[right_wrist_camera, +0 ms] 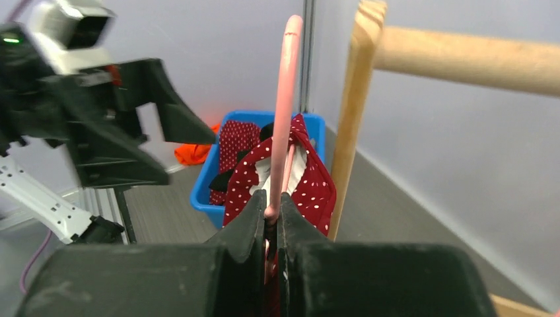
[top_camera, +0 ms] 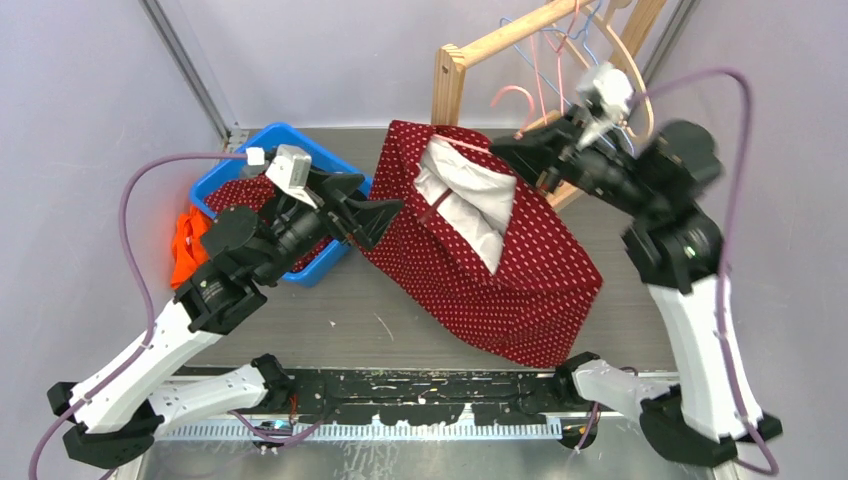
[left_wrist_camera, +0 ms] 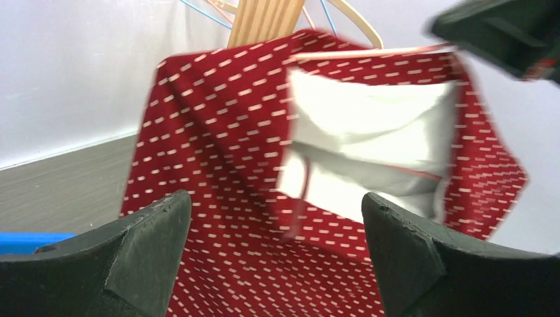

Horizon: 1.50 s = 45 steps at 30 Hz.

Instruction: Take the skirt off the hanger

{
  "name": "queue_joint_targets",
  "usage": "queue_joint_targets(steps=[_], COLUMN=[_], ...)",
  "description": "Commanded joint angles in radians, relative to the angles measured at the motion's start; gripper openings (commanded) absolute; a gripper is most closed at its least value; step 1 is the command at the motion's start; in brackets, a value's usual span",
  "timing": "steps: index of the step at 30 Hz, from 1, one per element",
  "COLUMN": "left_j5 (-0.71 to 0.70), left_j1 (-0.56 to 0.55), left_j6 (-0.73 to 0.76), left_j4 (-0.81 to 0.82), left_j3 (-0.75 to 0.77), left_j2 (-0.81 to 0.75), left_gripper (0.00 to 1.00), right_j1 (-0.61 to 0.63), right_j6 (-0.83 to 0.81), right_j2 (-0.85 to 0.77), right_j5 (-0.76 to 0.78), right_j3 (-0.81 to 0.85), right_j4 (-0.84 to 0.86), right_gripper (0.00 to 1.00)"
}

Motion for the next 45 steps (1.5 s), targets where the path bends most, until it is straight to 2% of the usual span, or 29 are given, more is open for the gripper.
queue_joint_targets(steps=[1, 7, 16, 30, 32, 33, 34, 35, 36, 39, 42, 43, 45], left_j5=[-0.002, -0.032, -0.102, -0.264, -0.279, -0.282, -0.287, -0.293, -0.296, -0.312, -0.316, -0.317, -0.325], left_j1=[-0.008, -0.007, -0.007, -0.008, -0.007, -0.007, -0.008, -0.008, -0.008, -0.007, -0.008, -0.007, -0.007], left_j6=[0.003, 0.036, 0.116, 0.251, 0.277, 0.289, 0.299, 0.304, 0.314, 0.344, 0.387, 0.4, 0.427], left_j4=[0.001, 0.013, 0.071, 0.162, 0.174, 0.185, 0.196, 0.209, 0.223, 0.248, 0.256, 0.257, 0.256], left_j3=[-0.01, 0.011, 0.066, 0.046, 0.057, 0.06, 0.062, 0.063, 0.064, 0.074, 0.088, 0.094, 0.112], left_j2=[-0.036, 0.039, 0.225, 0.21, 0.226, 0.233, 0.239, 0.241, 0.244, 0.251, 0.261, 0.265, 0.262], left_gripper=[0.99, 0.99, 0.99, 1.0, 0.94, 0.86, 0.71, 0.61, 0.57, 0.54, 0.45, 0.38, 0.34], right_j1=[0.004, 0.004, 0.004, 0.005, 0.005, 0.004, 0.004, 0.005, 0.004, 0.004, 0.005, 0.005, 0.005], right_j6=[0.093, 0.147, 0.141, 0.117, 0.12, 0.12, 0.119, 0.118, 0.115, 0.11, 0.102, 0.096, 0.082], right_j2=[0.085, 0.19, 0.168, 0.14, 0.142, 0.143, 0.143, 0.142, 0.141, 0.139, 0.139, 0.141, 0.147], right_j5=[-0.024, -0.071, -0.104, -0.138, -0.147, -0.149, -0.149, -0.15, -0.15, -0.147, -0.145, -0.145, -0.141], right_j3=[-0.004, 0.032, 0.023, 0.023, 0.025, 0.024, 0.026, 0.026, 0.026, 0.025, 0.024, 0.026, 0.035], right_j4=[0.225, 0.268, 0.267, 0.235, 0.232, 0.229, 0.224, 0.219, 0.215, 0.207, 0.196, 0.191, 0.163], right_gripper=[0.01, 0.01, 0.01, 0.01, 0.01, 0.01, 0.01, 0.01, 0.01, 0.01, 0.01, 0.01, 0.01])
